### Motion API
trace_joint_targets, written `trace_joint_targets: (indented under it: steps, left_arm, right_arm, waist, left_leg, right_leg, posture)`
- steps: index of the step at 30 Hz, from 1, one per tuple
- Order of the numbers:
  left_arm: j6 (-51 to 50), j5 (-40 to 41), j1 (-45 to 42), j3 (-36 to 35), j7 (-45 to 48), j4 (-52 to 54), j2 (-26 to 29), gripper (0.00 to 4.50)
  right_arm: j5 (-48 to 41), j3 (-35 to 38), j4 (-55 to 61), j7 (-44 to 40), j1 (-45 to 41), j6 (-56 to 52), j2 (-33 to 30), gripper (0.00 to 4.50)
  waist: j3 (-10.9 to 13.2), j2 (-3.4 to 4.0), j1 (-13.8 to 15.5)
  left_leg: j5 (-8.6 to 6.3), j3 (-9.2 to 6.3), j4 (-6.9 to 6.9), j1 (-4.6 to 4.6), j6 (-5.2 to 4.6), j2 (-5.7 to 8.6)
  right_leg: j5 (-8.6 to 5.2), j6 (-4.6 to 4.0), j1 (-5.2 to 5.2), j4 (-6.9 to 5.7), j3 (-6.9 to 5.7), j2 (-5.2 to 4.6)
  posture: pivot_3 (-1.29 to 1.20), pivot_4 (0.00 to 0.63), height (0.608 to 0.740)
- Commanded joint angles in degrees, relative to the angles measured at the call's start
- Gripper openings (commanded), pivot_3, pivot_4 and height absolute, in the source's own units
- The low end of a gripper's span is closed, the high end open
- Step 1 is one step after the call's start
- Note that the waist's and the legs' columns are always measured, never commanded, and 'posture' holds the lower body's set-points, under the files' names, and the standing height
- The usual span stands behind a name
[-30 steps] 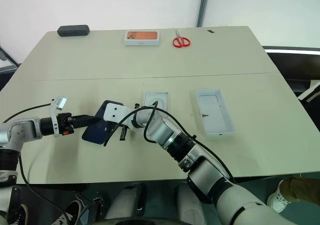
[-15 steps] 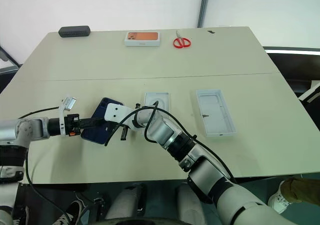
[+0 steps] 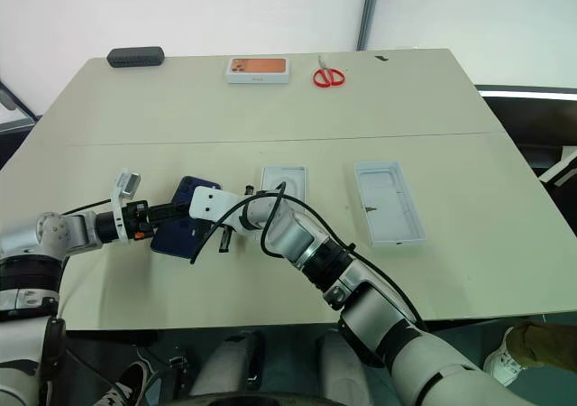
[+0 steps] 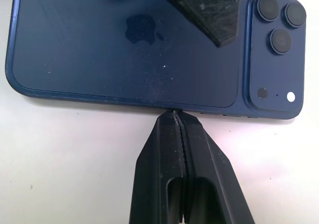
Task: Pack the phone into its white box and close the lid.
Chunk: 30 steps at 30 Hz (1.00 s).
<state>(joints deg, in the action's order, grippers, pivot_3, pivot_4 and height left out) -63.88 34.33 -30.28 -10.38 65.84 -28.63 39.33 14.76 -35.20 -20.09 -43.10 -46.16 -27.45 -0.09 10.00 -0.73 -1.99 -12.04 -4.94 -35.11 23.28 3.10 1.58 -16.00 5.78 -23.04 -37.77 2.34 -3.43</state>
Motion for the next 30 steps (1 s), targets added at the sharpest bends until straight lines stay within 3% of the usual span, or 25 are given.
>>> trace_joint_targets:
  steps: [1,9,12,23,27,30]
  left_arm:
    - [0.4,-1.9,0.0,2.0,-2.7,-2.7,-2.0,3.96]
    - [1.1,-2.0,-1.6,1.5,-3.3,-5.4,-2.6,3.96]
    - [0.6,-1.7,-1.1,1.8,-3.2,-4.8,-2.5,2.61]
    - [-0.1,-1.2,0.0,1.4,-4.2,-3.6,-2.6,2.61]
    - [-0.4,-0.5,0.4,0.8,-4.8,-2.8,-3.0,1.28]
    - [-1.1,-0.1,0.6,0.3,-5.3,-2.4,-3.2,1.28]
  right_arm:
    - [0.2,0.0,0.5,0.2,-0.3,0.9,0.4,0.02]
    - [0.5,-0.1,1.0,0.1,0.2,0.7,0.1,0.02]
    - [0.5,-0.2,1.3,0.0,0.4,0.6,0.0,0.0]
    - [0.6,-0.1,1.0,0.1,0.4,0.8,-0.2,0.0]
    - [0.7,-0.2,1.2,0.1,0.7,0.7,-0.4,0.0]
    - [0.8,-0.3,1.4,0.1,0.8,0.7,-0.5,0.0]
  waist:
    - [0.0,-0.01,0.1]
    - [0.0,0.0,0.1]
    - [0.0,-0.02,-0.2]
    - [0.0,-0.02,-0.2]
    - [0.0,-0.02,-0.3]
    - [0.0,-0.04,-0.3]
  left_leg:
    - [0.0,0.0,0.0,-0.01,0.0,0.0]
    - [0.0,0.0,-0.01,-0.03,0.0,0.01]
    - [0.0,-0.02,-0.01,-0.03,0.0,0.01]
    - [0.0,-0.05,0.02,-0.01,0.0,0.0]
    - [0.0,-0.05,0.02,-0.01,0.0,0.0]
    - [0.0,-0.07,0.02,0.01,0.0,0.0]
  right_leg:
    - [0.0,0.0,0.01,0.0,-0.01,0.0]
    - [0.0,0.0,0.03,-0.01,0.0,0.0]
    - [0.0,0.0,0.01,-0.01,0.0,0.0]
    - [-0.01,0.01,-0.03,-0.02,0.03,-0.01]
    - [-0.01,0.01,-0.04,-0.02,0.04,-0.02]
    - [-0.01,0.01,-0.05,-0.02,0.02,-0.03]
  posture:
    - [0.0,0.15,0.74]
    - [0.0,0.15,0.74]
    - [0.0,0.15,0.74]
    - [0.0,0.15,0.74]
    - [0.0,0.15,0.74]
    - [0.0,0.15,0.74]
